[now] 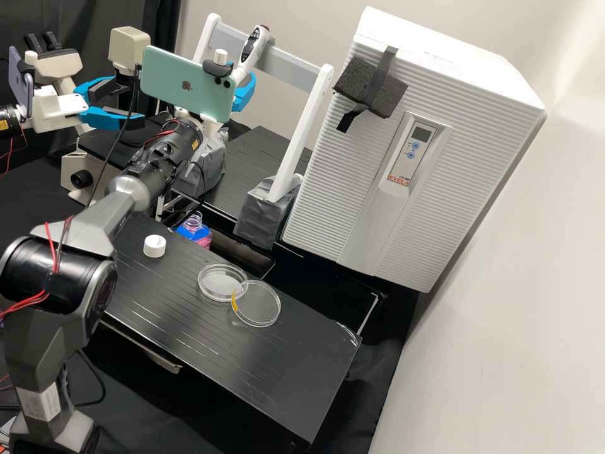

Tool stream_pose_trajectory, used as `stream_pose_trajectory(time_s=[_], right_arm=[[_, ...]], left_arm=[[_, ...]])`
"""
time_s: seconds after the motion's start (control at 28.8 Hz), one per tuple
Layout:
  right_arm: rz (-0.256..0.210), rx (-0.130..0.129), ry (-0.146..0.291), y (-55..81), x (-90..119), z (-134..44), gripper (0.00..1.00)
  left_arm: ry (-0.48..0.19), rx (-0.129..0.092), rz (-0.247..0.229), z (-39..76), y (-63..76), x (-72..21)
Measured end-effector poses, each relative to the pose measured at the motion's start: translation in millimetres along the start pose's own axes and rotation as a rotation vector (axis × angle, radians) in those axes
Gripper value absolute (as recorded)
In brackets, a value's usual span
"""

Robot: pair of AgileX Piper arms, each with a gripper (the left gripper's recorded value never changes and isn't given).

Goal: Use the pipette

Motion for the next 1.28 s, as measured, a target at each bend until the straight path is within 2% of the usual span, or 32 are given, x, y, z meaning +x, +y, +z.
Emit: stream_pose_trajectory(time_s=[0.14,0.21,0.35,0.42,0.52,0.87,1.21,1.25,1.28], right_arm=[[0.016,-0.009,-0.03,4.5,5.6,11.9,0.0],[0.023,0.003,-0.038,7.2,5.9,15.0,0.0],[0.017,0.048,-0.057,3.5,3.5,22.3,0.0],[0.007,0.049,-0.065,1.4,2.7,24.2,0.0],[-0.002,0.07,-0.073,-1.1,1.6,26.7,0.0],[-0.025,0.081,-0.049,-9.7,0.5,17.5,0.0],[-0.026,0.081,-0.046,-10.6,0.7,16.2,0.0],[-0.027,0.08,-0.046,-11.1,1.3,16.6,1.0],[-0.028,0.078,-0.047,-11.3,1.4,16.7,1.0]], left_arm=[[0.007,-0.003,-0.004,-2.3,-2.2,-2.4],[0.007,-0.004,-0.005,-2.4,-2.4,-2.5],[0.005,-0.002,-0.006,-2.2,-2.4,-2.5],[0.005,-0.002,-0.006,-2.2,-2.4,-2.5],[0.004,-0.003,-0.006,-1.7,-2.6,-2.4],[0.004,-0.003,-0.006,-1.6,-2.6,-2.3],[0.005,-0.004,-0.005,-1.7,-2.6,-2.3],[0.005,-0.004,-0.005,-1.7,-2.6,-2.3],[0.005,-0.004,-0.005,-1.7,-2.6,-2.3]])
